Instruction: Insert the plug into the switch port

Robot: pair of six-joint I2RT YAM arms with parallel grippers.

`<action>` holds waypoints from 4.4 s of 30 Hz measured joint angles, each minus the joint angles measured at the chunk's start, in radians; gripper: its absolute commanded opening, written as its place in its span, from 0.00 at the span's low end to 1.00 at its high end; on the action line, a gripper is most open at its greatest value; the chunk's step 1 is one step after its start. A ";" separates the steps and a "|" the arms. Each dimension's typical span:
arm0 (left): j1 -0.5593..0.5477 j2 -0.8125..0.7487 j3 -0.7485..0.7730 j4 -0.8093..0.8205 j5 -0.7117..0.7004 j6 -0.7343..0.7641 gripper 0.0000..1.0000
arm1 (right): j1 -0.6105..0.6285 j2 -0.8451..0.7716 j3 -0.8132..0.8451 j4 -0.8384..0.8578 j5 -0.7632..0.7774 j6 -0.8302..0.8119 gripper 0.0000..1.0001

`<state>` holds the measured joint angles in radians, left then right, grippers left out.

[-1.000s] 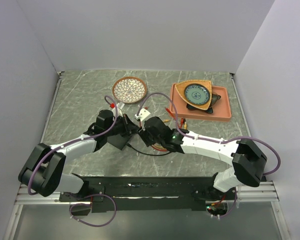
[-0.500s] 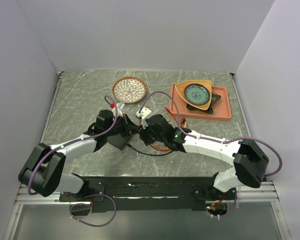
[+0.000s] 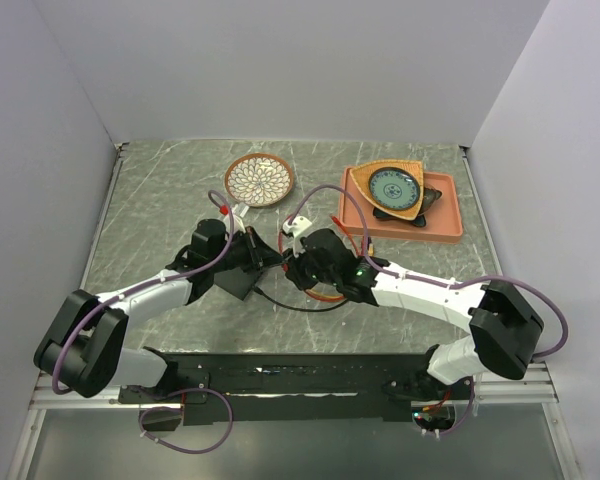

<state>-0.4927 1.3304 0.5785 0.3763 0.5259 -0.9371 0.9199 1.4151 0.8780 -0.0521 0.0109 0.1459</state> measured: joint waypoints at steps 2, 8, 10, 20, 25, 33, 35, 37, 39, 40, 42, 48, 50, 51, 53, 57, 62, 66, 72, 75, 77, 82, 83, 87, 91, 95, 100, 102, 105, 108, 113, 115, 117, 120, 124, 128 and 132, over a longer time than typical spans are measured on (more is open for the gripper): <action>0.000 0.000 0.000 0.001 0.000 0.000 0.01 | -0.004 -0.002 -0.001 0.002 -0.012 0.011 0.15; 0.000 0.000 0.004 0.003 -0.002 0.000 0.04 | -0.017 -0.003 -0.003 0.015 -0.037 0.029 0.00; 0.000 0.000 0.004 0.004 -0.004 0.000 0.09 | -0.018 -0.005 -0.005 0.016 -0.038 0.030 0.00; 0.000 -0.058 0.031 -0.109 -0.092 0.062 0.53 | -0.024 -0.026 -0.043 0.045 -0.022 0.008 0.00; 0.003 -0.108 0.106 -0.239 -0.223 0.129 0.59 | -0.027 -0.028 -0.055 0.038 -0.020 -0.014 0.00; 0.087 -0.090 0.216 -0.393 -0.319 0.224 0.63 | -0.028 -0.019 -0.055 0.038 -0.027 -0.040 0.00; 0.121 -0.076 0.218 -0.414 -0.319 0.238 0.63 | -0.028 -0.006 -0.055 0.035 -0.029 -0.047 0.00; 0.166 -0.056 0.218 -0.434 -0.314 0.247 0.63 | -0.028 0.015 -0.053 0.028 -0.032 -0.055 0.00; 0.211 -0.037 0.218 -0.455 -0.313 0.256 0.63 | -0.028 0.042 -0.047 0.014 -0.035 -0.059 0.00; 0.233 -0.028 0.218 -0.462 -0.312 0.263 0.63 | -0.028 0.051 -0.046 0.014 -0.037 -0.061 0.00; 0.274 -0.010 0.218 -0.468 -0.310 0.269 0.63 | -0.028 0.069 -0.046 0.006 -0.047 -0.063 0.00; 0.332 0.056 0.218 -0.467 -0.301 0.299 0.63 | -0.028 0.093 -0.029 -0.001 -0.073 -0.071 0.00; 0.344 0.082 0.218 -0.463 -0.293 0.308 0.62 | -0.028 0.115 -0.009 -0.001 -0.085 -0.075 0.00; 0.350 0.101 0.218 -0.458 -0.286 0.314 0.62 | -0.028 0.129 0.005 -0.003 -0.093 -0.078 0.00; 0.358 0.129 0.217 -0.448 -0.277 0.318 0.61 | -0.028 0.156 0.027 -0.008 -0.106 -0.085 0.00; 0.362 0.151 0.181 -0.390 -0.245 0.322 0.60 | -0.028 0.209 0.069 -0.020 -0.130 -0.098 0.00; 0.361 0.176 0.149 -0.340 -0.208 0.325 0.58 | -0.027 0.276 0.111 -0.048 -0.150 -0.117 0.00; 0.362 0.227 0.145 -0.305 -0.186 0.324 0.56 | -0.021 0.328 0.148 -0.070 -0.152 -0.122 0.00; 0.362 0.271 0.122 -0.275 -0.145 0.324 0.52 | -0.013 0.381 0.207 -0.115 -0.147 -0.148 0.00; 0.362 0.271 0.119 -0.264 -0.130 0.325 0.53 | -0.005 0.409 0.244 -0.133 -0.138 -0.164 0.00; 0.364 0.271 0.116 -0.261 -0.126 0.325 0.53 | 0.003 0.427 0.256 -0.138 -0.132 -0.170 0.00; 0.365 0.271 0.112 -0.257 -0.121 0.328 0.53 | 0.024 0.454 0.263 -0.164 -0.121 -0.174 0.00; 0.365 0.271 0.112 -0.257 -0.121 0.328 0.53 | 0.026 0.457 0.270 -0.169 -0.116 -0.174 0.00; 0.365 0.271 0.110 -0.253 -0.118 0.333 0.52 | 0.030 0.461 0.274 -0.173 -0.105 -0.173 0.00; 0.365 0.271 0.108 -0.252 -0.118 0.335 0.52 | 0.034 0.462 0.276 -0.174 -0.095 -0.171 0.00; 0.365 0.269 0.106 -0.251 -0.117 0.335 0.52 | 0.037 0.465 0.281 -0.176 -0.077 -0.169 0.00; 0.367 0.269 0.104 -0.248 -0.115 0.335 0.52 | 0.047 0.467 0.281 -0.170 -0.052 -0.165 0.00; 0.367 0.269 0.100 -0.241 -0.114 0.335 0.52 | 0.048 0.469 0.281 -0.166 -0.039 -0.165 0.00; 0.368 0.269 0.097 -0.234 -0.109 0.335 0.52 | 0.053 0.472 0.283 -0.164 -0.025 -0.163 0.00; 0.369 0.269 0.094 -0.229 -0.106 0.335 0.52 | 0.058 0.475 0.283 -0.154 -0.017 -0.161 0.00; 0.371 0.269 0.089 -0.219 -0.103 0.335 0.52 | 0.064 0.486 0.284 -0.107 0.001 -0.155 0.00; 0.371 0.269 0.089 -0.219 -0.102 0.335 0.52 | 0.066 0.489 0.284 -0.090 0.008 -0.154 0.00; 0.371 0.269 0.089 -0.217 -0.101 0.335 0.52 | 0.069 0.494 0.284 -0.075 0.015 -0.154 0.00; 0.371 0.269 0.089 -0.216 -0.100 0.334 0.52 | 0.072 0.501 0.290 -0.064 0.027 -0.142 0.00; 0.372 0.269 0.085 -0.210 -0.099 0.333 0.52 | 0.073 0.507 0.301 -0.076 0.030 -0.135 0.00; 0.373 0.269 0.081 -0.201 -0.093 0.333 0.53 | 0.076 0.509 0.306 -0.082 0.036 -0.135 0.00; 0.374 0.269 0.080 -0.196 -0.091 0.332 0.53 | 0.079 0.518 0.324 -0.105 0.043 -0.136 0.00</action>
<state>-0.1188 1.5997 0.6582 0.1799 0.4347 -0.6048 0.9993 1.9331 1.2018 -0.1566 0.0544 0.0097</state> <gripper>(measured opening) 0.528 0.055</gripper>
